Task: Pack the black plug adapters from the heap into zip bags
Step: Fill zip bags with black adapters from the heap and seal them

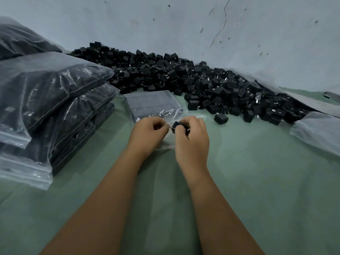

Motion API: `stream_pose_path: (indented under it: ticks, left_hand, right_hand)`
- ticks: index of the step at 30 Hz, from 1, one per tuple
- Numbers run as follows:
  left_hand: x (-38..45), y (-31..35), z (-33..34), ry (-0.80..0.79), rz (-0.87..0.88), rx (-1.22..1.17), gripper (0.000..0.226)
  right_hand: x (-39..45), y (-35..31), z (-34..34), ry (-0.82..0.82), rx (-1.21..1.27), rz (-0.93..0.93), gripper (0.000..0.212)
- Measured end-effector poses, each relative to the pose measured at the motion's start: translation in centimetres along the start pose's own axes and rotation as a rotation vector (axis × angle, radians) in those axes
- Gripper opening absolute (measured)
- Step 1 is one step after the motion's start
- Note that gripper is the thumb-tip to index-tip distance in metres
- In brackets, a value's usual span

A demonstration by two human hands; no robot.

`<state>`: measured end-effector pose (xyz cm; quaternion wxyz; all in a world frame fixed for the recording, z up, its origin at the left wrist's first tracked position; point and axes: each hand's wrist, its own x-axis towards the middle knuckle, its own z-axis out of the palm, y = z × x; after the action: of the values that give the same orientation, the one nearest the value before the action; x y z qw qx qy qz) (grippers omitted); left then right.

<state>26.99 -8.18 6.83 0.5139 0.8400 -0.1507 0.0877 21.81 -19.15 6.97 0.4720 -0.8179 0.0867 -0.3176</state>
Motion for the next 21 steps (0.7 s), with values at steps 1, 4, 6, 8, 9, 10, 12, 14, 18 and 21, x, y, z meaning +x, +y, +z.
stream_pose_path:
  ticks: [1, 4, 6, 8, 9, 10, 12, 14, 18, 21]
  left_hand:
    - [0.1, -0.1, 0.0, 0.02, -0.011, -0.034, 0.014]
    - [0.1, 0.1, 0.0, 0.047, 0.004, -0.08, 0.014]
    - [-0.1, 0.6, 0.2, 0.059, 0.058, -0.085, 0.014]
    - [-0.4, 1.2, 0.2, 0.075, 0.136, -0.064, 0.018]
    - [-0.5, 1.5, 0.1, 0.068, 0.181, -0.058, 0.017]
    - [-0.7, 1.7, -0.1, 0.055, 0.224, -0.062, 0.013]
    - [-0.9, 2.1, -0.4, 0.046, 0.271, -0.127, 0.009]
    - [-0.7, 2.0, -0.9, 0.137, 0.201, -0.261, 0.015]
    - [0.3, 0.0, -2.7, 0.461, -0.12, -0.262, 0.024]
    - [0.6, -1.3, -3.8, 0.518, -0.302, -0.154, 0.026]
  right_hand:
    - [0.1, 0.1, 0.0, -0.021, 0.0, 0.027, 0.007]
    - [0.5, 0.4, -0.1, -0.115, -0.138, 0.08, 0.008]
    - [0.6, 0.5, 0.0, -0.149, -0.345, 0.048, 0.018]
    - [0.6, 0.5, 0.0, -0.125, -0.514, -0.058, 0.025]
    - [0.6, 0.5, 0.0, -0.105, -0.573, -0.117, 0.026]
    - [0.7, 0.6, -0.1, -0.087, -0.634, -0.175, 0.026]
    - [0.9, 0.7, -0.5, -0.061, -0.743, -0.248, 0.025]
    - [0.9, 0.8, -0.7, -0.057, -0.77, -0.243, 0.022]
    - [0.4, 0.5, -0.3, -0.06, -0.536, -0.194, 0.02]
    - [0.1, 0.4, 0.2, -0.245, -0.401, -0.193, 0.015]
